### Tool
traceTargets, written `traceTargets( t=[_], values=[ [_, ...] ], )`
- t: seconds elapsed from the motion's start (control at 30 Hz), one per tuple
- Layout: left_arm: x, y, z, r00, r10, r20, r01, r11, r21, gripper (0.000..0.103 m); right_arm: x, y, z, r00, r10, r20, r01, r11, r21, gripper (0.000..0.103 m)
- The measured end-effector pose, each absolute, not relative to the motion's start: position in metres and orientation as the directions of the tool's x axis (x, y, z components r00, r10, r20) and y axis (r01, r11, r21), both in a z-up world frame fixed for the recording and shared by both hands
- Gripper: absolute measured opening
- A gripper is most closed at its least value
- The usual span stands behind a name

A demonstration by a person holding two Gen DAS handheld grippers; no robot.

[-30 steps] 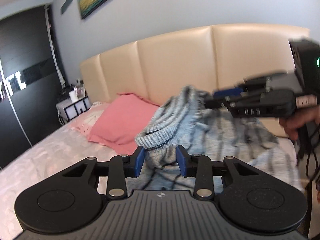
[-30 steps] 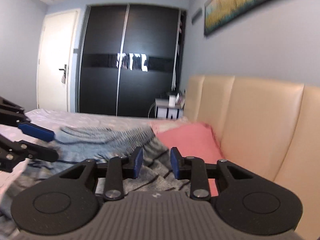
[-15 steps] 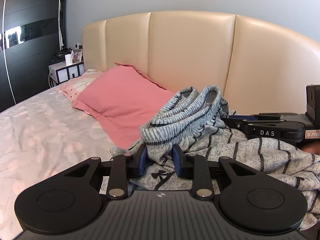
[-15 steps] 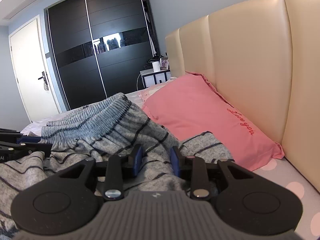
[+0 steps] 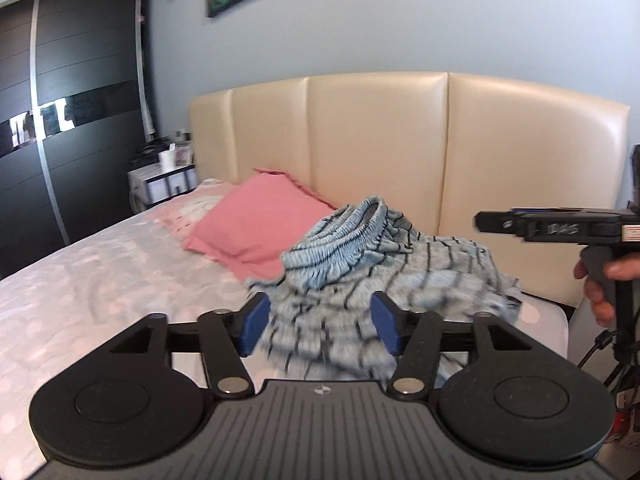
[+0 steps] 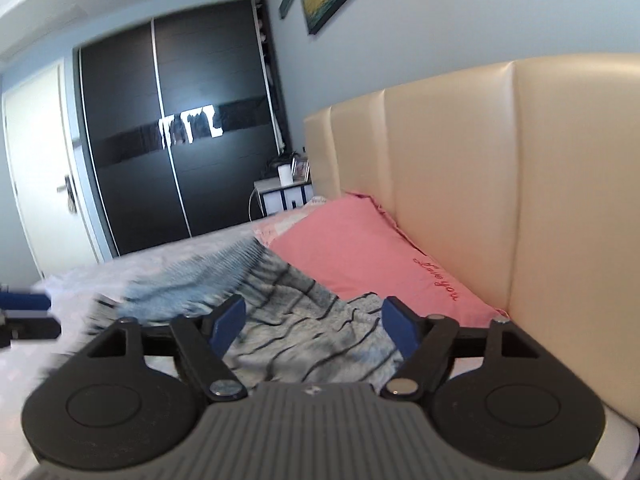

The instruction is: Fold clothes

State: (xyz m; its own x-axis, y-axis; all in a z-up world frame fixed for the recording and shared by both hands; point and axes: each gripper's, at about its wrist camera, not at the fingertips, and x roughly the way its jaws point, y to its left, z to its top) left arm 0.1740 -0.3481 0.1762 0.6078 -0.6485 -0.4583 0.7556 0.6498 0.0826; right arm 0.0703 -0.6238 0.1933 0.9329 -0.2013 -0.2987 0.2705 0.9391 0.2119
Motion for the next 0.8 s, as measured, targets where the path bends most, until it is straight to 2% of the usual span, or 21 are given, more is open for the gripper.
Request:
traceTargets(
  t=[0.1,0.2,0.37,0.57,0.8],
  values=[
    [0.141,-0.321,0.194,0.651,-0.63,-0.423,0.73,0.673,0.121,0.076,0.031,-0.597,0.212,0.949,-0.159,-0.271,0.229,0.942,0.247,0.094],
    [0.11,-0.292,0.214,0.684,-0.614,-0.395,0.708,0.69,0.154,0.076,0.005,-0.563,0.23,0.948,-0.152,-0.278,0.217,0.951,0.22,0.098],
    [0.072,-0.241,0.24,0.707,-0.584,-0.398,0.676,0.724,0.137,0.077,-0.03,-0.503,0.252,0.941,-0.133,-0.311,0.206,0.955,0.213,0.099],
    [0.035,-0.168,0.251,0.769,-0.527,-0.362,0.598,0.793,0.114,0.082,-0.057,-0.422,0.254,0.965,-0.022,-0.26,0.068,0.983,0.169,0.1],
    [0.004,-0.077,0.237,0.848,-0.409,-0.337,0.449,0.892,0.047,0.083,-0.087,-0.328,0.246,0.97,0.146,-0.193,-0.12,0.983,0.141,0.1]
  ],
)
